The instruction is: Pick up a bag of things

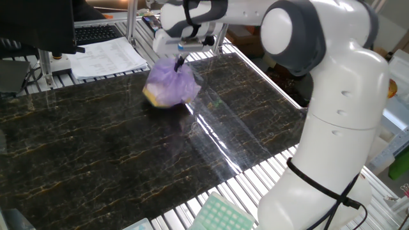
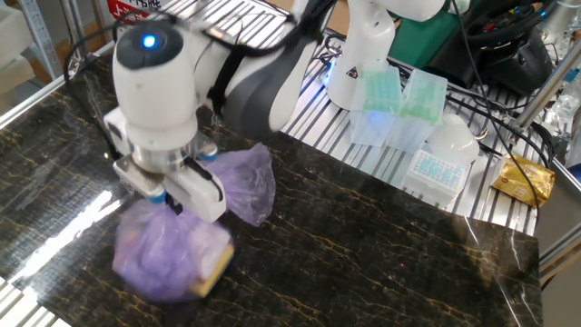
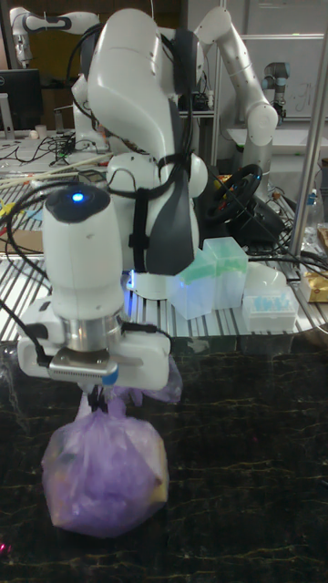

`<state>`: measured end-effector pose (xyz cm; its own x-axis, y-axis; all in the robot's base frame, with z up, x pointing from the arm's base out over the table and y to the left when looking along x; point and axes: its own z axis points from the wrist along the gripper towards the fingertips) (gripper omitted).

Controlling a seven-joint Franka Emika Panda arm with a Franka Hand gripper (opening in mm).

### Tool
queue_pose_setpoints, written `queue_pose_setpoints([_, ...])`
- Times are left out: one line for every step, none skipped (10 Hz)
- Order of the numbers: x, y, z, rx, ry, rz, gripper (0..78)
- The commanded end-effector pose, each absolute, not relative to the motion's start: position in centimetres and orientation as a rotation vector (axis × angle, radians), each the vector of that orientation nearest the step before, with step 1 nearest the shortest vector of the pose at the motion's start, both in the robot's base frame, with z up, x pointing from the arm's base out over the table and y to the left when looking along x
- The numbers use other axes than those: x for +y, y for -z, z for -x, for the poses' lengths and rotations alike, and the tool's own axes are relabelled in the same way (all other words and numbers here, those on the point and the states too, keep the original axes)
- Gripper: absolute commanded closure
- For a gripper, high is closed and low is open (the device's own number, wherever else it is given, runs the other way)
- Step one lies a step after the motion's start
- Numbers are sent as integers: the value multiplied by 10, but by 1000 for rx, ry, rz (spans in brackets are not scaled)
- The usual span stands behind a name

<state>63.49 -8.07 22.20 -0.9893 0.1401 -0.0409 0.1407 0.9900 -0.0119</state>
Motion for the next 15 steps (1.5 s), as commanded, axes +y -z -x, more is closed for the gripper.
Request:
queue_pose_setpoints([-70,-264,-625,3082,44,-300,764])
queue_pose_setpoints([-69,-276,-622,3085,43,-303,764])
queue_pose_setpoints([-66,-290,-619,3079,36,-299,764])
queue_pose_setpoints([-65,-300,-615,3060,37,-296,764])
queue_pose_setpoints([-66,-307,-611,3057,33,-289,764])
queue_pose_setpoints([-68,-311,-611,3071,18,-265,764])
queue_pose_setpoints([-69,-312,-613,3083,13,-248,764])
queue_pose_setpoints([-70,-313,-614,3090,15,-233,764])
queue_pose_setpoints([-70,-312,-614,3099,18,-227,764])
queue_pose_setpoints([-70,-312,-614,3100,18,-226,764])
queue_pose_setpoints([-70,-313,-614,3105,16,-218,764])
queue_pose_setpoints([-71,-313,-614,3127,7,-199,764])
queue_pose_setpoints([-71,-313,-614,3136,-5,-189,764])
queue_pose_setpoints([-71,-313,-614,3138,-5,-176,764])
queue_pose_setpoints([-71,-313,-614,3144,-7,-166,764])
